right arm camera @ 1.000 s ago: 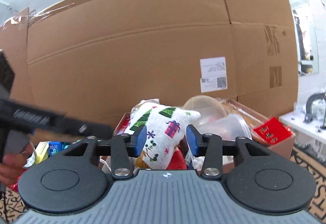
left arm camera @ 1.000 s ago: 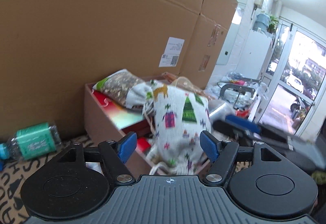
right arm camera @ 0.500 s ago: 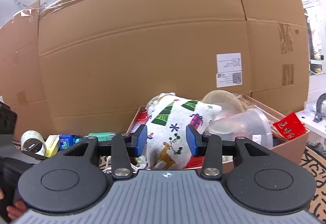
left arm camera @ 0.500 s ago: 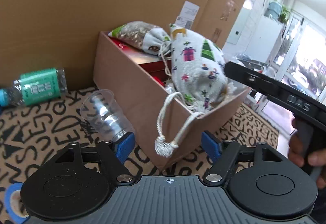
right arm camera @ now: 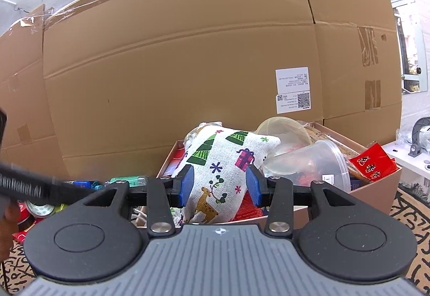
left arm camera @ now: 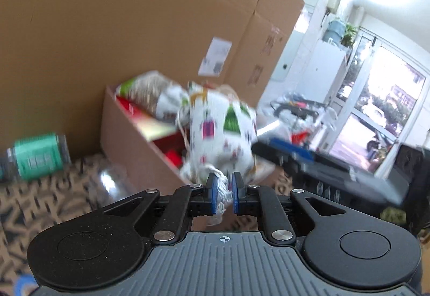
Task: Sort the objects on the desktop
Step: 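Lower the cloth bag into the pink box with both tools, then open both tools and withdraw them from the pink box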
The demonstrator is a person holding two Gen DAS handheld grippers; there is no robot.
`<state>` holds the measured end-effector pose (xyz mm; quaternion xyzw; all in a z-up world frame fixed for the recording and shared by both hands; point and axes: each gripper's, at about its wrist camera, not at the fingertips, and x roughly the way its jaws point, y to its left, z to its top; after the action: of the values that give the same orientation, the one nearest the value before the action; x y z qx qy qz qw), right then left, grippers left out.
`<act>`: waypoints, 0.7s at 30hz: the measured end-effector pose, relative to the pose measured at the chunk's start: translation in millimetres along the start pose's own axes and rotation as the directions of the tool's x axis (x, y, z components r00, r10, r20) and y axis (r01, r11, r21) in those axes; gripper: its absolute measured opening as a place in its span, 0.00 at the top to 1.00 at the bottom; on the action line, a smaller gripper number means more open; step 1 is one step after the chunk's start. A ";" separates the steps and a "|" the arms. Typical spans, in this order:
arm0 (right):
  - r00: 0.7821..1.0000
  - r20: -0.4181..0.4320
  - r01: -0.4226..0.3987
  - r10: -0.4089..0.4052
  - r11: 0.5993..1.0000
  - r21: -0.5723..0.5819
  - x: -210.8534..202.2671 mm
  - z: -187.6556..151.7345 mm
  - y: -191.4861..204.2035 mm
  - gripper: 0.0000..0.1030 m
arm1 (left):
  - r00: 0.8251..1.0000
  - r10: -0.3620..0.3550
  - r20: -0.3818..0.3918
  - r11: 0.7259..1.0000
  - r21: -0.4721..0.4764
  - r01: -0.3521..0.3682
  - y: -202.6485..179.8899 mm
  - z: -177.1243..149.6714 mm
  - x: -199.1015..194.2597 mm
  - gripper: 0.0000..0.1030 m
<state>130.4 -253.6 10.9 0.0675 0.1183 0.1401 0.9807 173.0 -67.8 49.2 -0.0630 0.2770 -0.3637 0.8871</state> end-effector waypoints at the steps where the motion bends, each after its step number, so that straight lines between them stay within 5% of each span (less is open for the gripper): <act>1: 1.000 0.000 0.000 0.000 1.000 0.001 0.2 0.1 -0.1 0.53 | 1.000 0.007 0.003 1.000 -0.004 -0.007 -1.5 7.0 4.5 0.92; 7: 1.000 -0.005 0.000 0.000 0.999 -0.035 3.9 2.7 2.4 0.54 | 0.998 0.039 -0.044 0.999 -0.029 -0.040 3.7 27.2 48.3 0.90; 11: 1.000 -0.012 -0.014 0.013 0.997 -0.070 11.7 4.3 6.0 0.56 | 0.999 0.011 -0.052 0.999 -0.052 -0.014 9.0 27.3 60.1 0.72; 16: 0.998 -0.055 -0.018 0.012 0.994 -0.108 31.0 -1.6 11.8 0.59 | 0.997 0.037 -0.063 0.998 -0.045 -0.040 14.4 24.9 65.7 0.60; 21: 0.996 -0.089 -0.015 0.006 0.994 -0.106 47.1 -7.5 5.5 0.59 | 0.997 0.023 -0.070 0.997 -0.076 -0.028 27.0 19.4 75.9 0.59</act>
<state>171.0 -233.9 -5.5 0.0092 0.1536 0.1543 0.9760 244.1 -101.5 23.2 -0.0806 0.3220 -0.3434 0.8786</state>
